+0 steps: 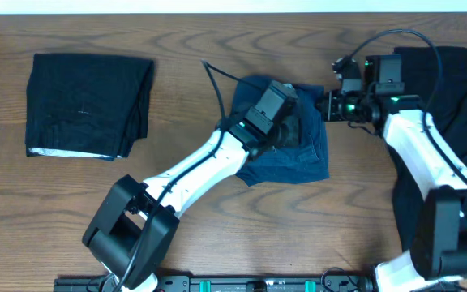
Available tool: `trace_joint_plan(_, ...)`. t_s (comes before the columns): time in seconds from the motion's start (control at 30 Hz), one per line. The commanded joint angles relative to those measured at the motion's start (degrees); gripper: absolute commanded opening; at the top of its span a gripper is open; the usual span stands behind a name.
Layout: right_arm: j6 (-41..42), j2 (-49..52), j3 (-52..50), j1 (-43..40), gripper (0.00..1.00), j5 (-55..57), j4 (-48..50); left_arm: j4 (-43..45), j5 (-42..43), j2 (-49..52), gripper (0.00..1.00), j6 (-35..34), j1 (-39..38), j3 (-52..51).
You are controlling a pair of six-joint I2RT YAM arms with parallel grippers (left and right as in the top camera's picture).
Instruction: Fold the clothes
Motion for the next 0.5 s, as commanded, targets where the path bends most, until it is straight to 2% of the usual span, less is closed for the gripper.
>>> trace_joint_plan(0.0, -1.42, 4.31, 0.48, 1.27, 0.01, -2.03, 3.98, -0.15, -1.16, 1.36, 0.19, 2.12, -0.85, -1.22)
trace_joint_plan(0.23, -1.42, 12.13, 0.48, 1.68, 0.01, -1.53, 15.74, 1.73, -0.9, 8.87, 0.19, 2.08, -2.6, -1.22)
trace_joint_plan(0.37, -1.4, 16.5, 0.48, 1.68, 0.02, 2.97, 19.89, 3.61, 4.15, 13.64, 0.19, 2.1, -3.98, -1.22)
trace_joint_plan(0.47, -1.4, 19.39, 0.48, 1.66, 0.03, 6.16, 20.79, 3.06, 7.21, 15.56, 0.15, 2.78, -5.27, -1.22)
